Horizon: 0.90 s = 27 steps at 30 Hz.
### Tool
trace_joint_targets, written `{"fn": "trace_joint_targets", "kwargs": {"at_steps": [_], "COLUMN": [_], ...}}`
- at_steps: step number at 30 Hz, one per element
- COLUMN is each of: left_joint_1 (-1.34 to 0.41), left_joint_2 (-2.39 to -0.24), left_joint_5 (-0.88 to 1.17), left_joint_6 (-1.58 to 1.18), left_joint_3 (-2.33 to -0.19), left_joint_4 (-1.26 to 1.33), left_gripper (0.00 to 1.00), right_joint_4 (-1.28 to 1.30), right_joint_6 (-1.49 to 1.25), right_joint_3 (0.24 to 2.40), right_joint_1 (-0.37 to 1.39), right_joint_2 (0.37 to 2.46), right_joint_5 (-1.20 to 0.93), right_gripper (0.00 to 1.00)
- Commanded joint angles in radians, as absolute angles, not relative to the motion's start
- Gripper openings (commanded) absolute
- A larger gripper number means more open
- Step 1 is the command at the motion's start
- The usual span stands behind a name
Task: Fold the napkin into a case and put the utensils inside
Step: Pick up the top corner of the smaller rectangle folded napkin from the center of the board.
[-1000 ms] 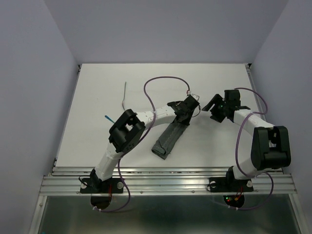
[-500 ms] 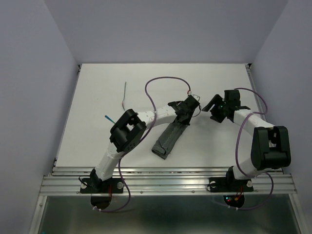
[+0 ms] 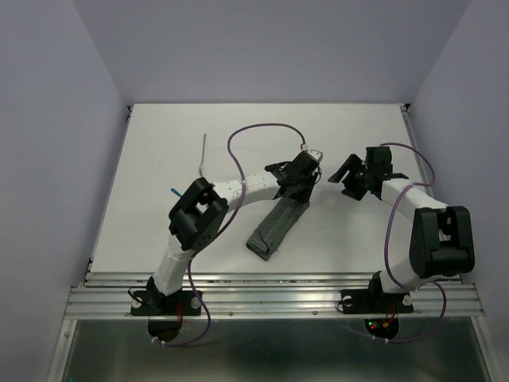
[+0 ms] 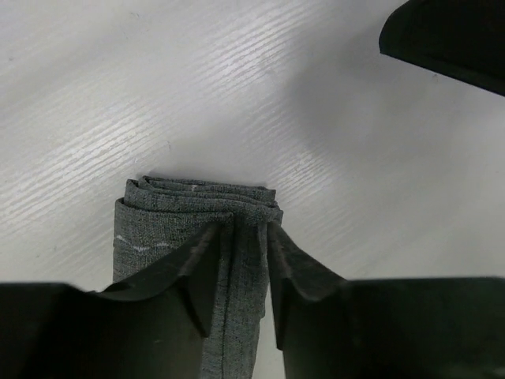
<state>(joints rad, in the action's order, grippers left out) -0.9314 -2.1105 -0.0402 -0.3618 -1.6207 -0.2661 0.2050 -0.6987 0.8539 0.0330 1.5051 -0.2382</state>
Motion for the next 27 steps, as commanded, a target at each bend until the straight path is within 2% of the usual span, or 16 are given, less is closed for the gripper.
{"fn": "trace_joint_targets", "kwargs": {"at_steps": [1,2,4,7,8,11,17,23,27], "left_joint_1": [-0.928,-0.930,-0.933,-0.943,-0.946,-0.962,-1.005,-1.009,-1.009], "left_joint_2": [-2.036,-2.033,-2.025,-2.016,-2.019,-2.042,-2.112,-2.164,-2.192], "left_joint_5": [-0.032,-0.032,-0.046,-0.087,-0.098,-0.136,-0.248,-0.299,-0.316], "left_joint_6": [-0.361,-0.360,-0.356,-0.348,-0.344,-0.327,-0.310,-0.304,-0.299], "left_joint_3": [-1.640,-1.640,-1.638,-1.640,-1.640,-1.655,-1.730,-1.773,-1.799], "left_joint_4": [-0.259,-0.262,-0.271,-0.288,-0.296,-0.314,-0.365,-0.382,-0.399], "left_gripper": [0.45,0.50,0.52,0.59,0.67,0.80,0.80,0.72,0.71], "right_joint_4": [0.209,0.209,0.209,0.209,0.207,0.207,0.209,0.209,0.207], "right_joint_6": [-0.670,-0.670,-0.670,-0.672,-0.672,-0.672,-0.672,-0.672,-0.670], "right_joint_3": [0.870,0.868,0.867,0.865,0.865,0.867,0.873,0.873,0.874], "right_joint_1": [0.026,0.026,0.026,0.026,0.026,0.026,0.026,0.026,0.026], "right_joint_2": [1.483,1.485,1.485,1.491,1.491,1.496,1.500,1.505,1.506], "right_joint_5": [-0.270,-0.270,-0.268,-0.268,-0.270,-0.272,-0.273,-0.275,-0.275], "right_gripper": [0.71,0.71,0.72,0.72,0.71,0.72,0.72,0.72,0.72]}}
